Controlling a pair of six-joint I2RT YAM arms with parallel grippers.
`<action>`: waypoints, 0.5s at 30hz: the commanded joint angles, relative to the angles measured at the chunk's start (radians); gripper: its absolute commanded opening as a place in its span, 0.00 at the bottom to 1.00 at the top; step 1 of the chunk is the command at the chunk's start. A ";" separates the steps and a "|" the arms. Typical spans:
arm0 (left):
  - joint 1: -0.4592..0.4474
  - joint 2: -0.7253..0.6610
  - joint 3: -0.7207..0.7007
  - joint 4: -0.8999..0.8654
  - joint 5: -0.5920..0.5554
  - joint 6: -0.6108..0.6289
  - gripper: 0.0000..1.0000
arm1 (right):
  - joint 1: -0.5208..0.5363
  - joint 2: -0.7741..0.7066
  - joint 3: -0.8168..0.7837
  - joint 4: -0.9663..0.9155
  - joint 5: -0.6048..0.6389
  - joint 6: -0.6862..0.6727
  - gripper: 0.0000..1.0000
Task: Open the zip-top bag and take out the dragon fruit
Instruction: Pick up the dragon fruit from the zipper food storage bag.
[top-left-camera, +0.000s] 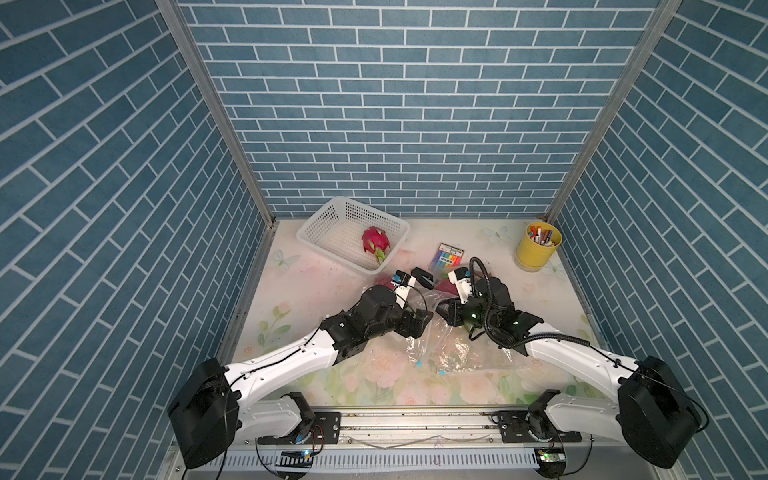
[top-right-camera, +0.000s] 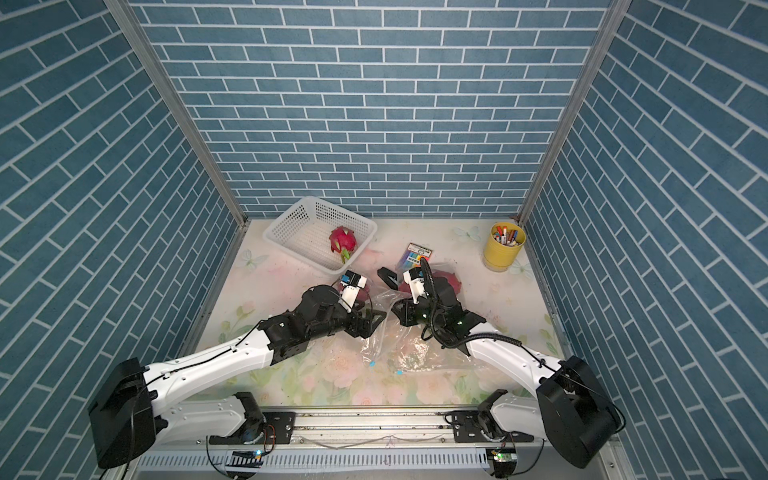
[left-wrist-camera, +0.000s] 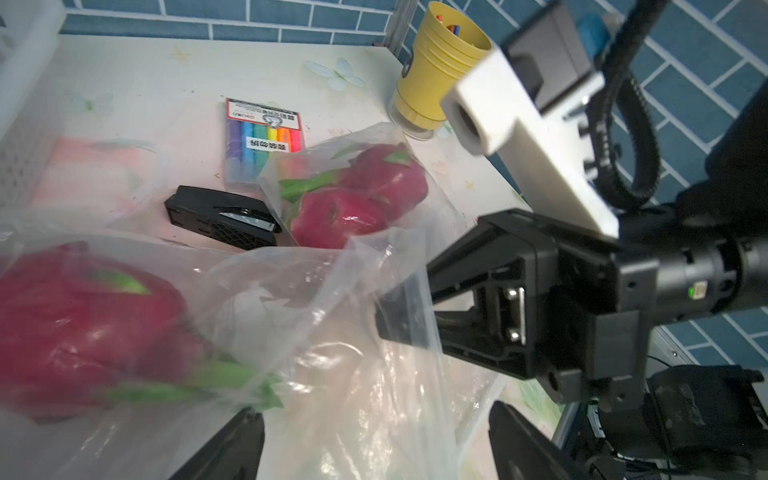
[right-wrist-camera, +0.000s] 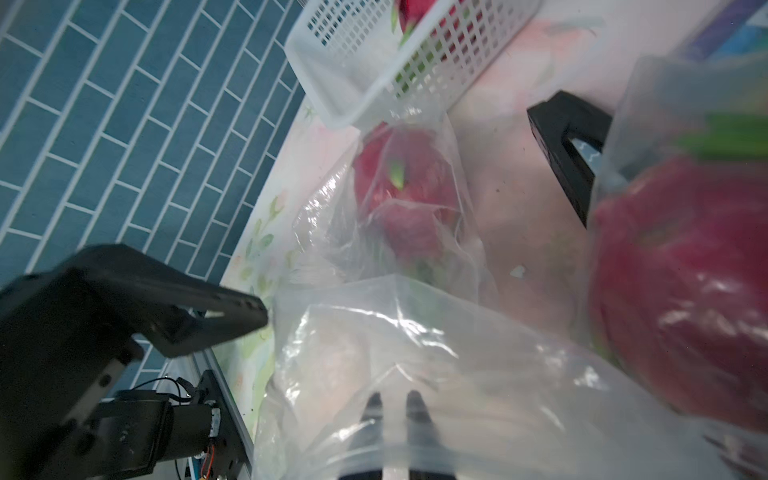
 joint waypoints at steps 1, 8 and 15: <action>-0.019 0.019 0.023 -0.049 -0.028 0.034 0.90 | 0.010 0.013 0.057 0.072 -0.027 0.035 0.14; -0.027 0.063 0.043 -0.093 -0.111 0.059 0.80 | 0.014 0.026 0.110 -0.003 -0.034 0.012 0.14; -0.025 0.067 0.049 -0.049 -0.200 0.037 0.20 | 0.015 0.039 0.090 -0.012 -0.036 0.015 0.13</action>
